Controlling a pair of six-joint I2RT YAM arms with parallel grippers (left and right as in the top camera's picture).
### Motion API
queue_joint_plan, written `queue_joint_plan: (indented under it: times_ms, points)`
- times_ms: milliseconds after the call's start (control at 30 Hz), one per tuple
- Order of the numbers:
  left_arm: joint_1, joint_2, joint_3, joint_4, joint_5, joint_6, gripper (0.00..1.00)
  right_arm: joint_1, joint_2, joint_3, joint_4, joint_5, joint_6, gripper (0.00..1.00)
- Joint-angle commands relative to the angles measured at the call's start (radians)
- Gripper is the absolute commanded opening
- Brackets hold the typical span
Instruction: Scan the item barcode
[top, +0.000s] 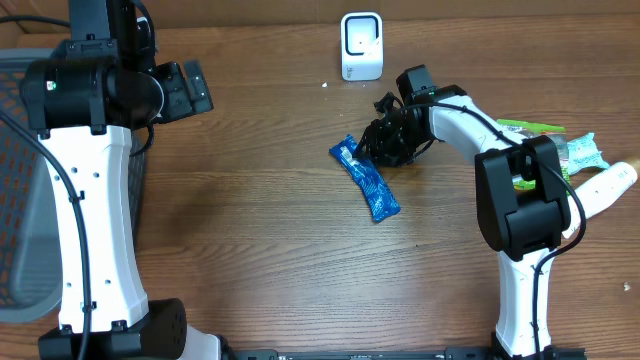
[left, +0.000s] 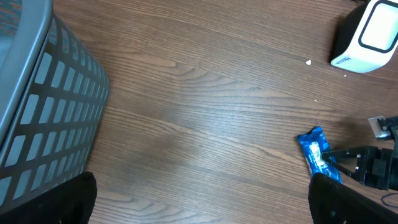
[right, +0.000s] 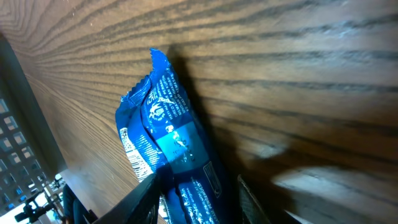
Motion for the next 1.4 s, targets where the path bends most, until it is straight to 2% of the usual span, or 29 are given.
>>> queue_joint_plan:
  times_ms: [0, 67, 200, 433, 500, 567, 933, 1167, 1367]
  points:
    - [-0.007, -0.003, 0.018, 0.002, -0.006, 0.011, 1.0, 0.024, 0.032, -0.051, -0.018, 0.074, -0.002, 0.41]
    - [-0.007, -0.003, 0.019, 0.002, -0.006, 0.011, 1.0, 0.023, 0.032, -0.051, -0.017, 0.074, -0.002, 0.4]
    - [-0.007, -0.003, 0.018, 0.002, -0.006, 0.011, 1.0, 0.023, 0.032, -0.051, -0.011, 0.074, 0.002, 0.27]
    - [-0.007, -0.003, 0.019, 0.002, -0.006, 0.011, 1.0, 0.023, 0.032, -0.051, 0.008, 0.074, 0.0, 0.18]
    - [-0.007, -0.003, 0.018, 0.002, -0.006, 0.011, 1.0, 0.02, 0.032, -0.047, 0.011, 0.069, 0.0, 0.09]
    - [-0.007, -0.003, 0.018, 0.002, -0.006, 0.011, 1.0, 0.008, 0.027, -0.033, -0.002, 0.055, -0.007, 0.06]
    - [-0.007, -0.003, 0.018, 0.002, -0.006, 0.011, 1.0, -0.051, -0.122, 0.035, -0.049, 0.033, -0.112, 0.04]
    - [-0.007, -0.003, 0.018, 0.002, -0.006, 0.011, 1.0, -0.032, -0.232, 0.035, -0.045, 0.389, 0.013, 0.04]
    - [-0.007, -0.003, 0.019, 0.001, -0.006, 0.011, 1.0, 0.001, -0.279, 0.035, -0.021, 0.434, 0.043, 0.04]
